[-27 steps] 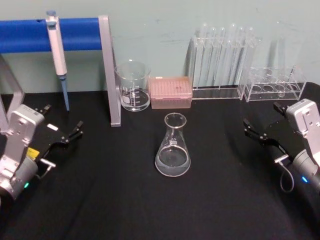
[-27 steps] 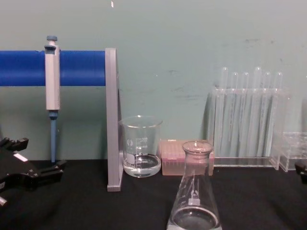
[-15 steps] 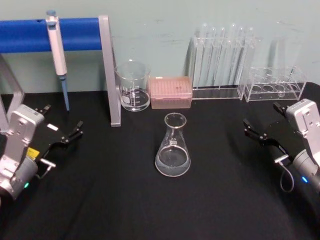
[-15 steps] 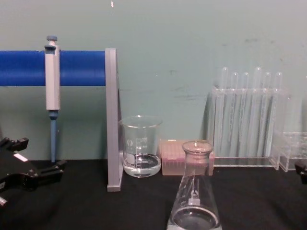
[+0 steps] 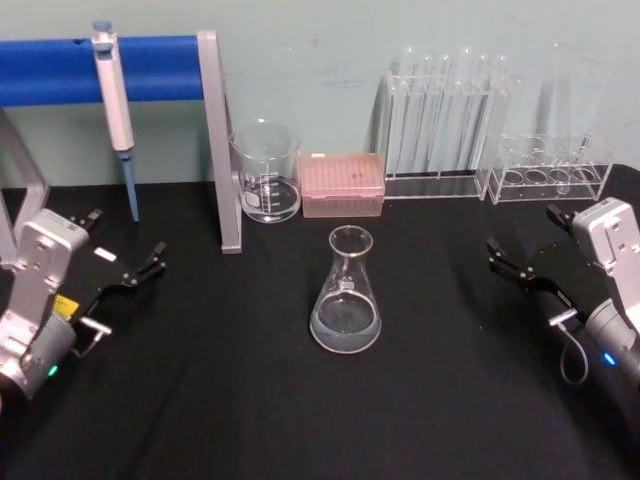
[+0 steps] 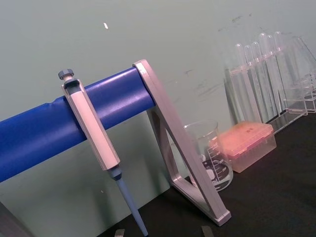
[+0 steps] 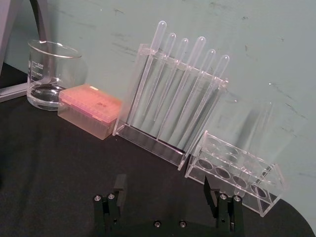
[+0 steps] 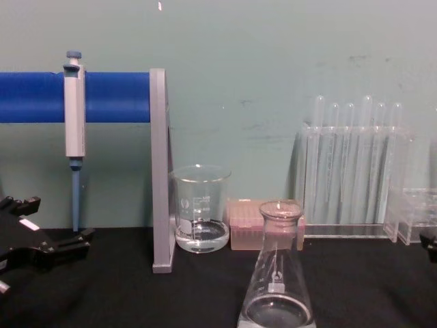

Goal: Grasp the erlenmeyer flask with one hand, shake it three times, then place it back.

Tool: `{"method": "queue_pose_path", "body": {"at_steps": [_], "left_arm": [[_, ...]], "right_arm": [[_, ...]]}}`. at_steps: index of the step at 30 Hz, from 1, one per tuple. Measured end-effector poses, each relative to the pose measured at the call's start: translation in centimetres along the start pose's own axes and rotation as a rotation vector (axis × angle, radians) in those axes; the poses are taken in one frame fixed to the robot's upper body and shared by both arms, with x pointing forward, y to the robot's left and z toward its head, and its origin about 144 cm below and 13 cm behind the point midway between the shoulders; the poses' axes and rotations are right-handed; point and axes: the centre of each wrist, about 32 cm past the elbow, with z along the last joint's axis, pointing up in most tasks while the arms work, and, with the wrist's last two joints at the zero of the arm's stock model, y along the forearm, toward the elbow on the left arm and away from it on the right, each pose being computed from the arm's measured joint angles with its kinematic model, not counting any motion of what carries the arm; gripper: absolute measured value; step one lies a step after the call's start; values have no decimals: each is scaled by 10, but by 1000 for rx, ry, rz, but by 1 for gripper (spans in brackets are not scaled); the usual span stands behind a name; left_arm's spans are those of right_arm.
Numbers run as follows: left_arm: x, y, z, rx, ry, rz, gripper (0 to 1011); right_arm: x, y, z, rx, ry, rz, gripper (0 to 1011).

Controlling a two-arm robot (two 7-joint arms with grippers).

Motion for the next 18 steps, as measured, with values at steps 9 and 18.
{"method": "queue_pose_path", "body": {"at_steps": [9, 18], "left_arm": [[0, 0, 0, 0, 0, 0, 1000], [0, 0, 0, 0, 0, 0, 1001]], "right_arm": [[2, -3, 0, 0, 44, 27, 1000], [6, -13, 3, -8, 129, 95, 1000]]}}
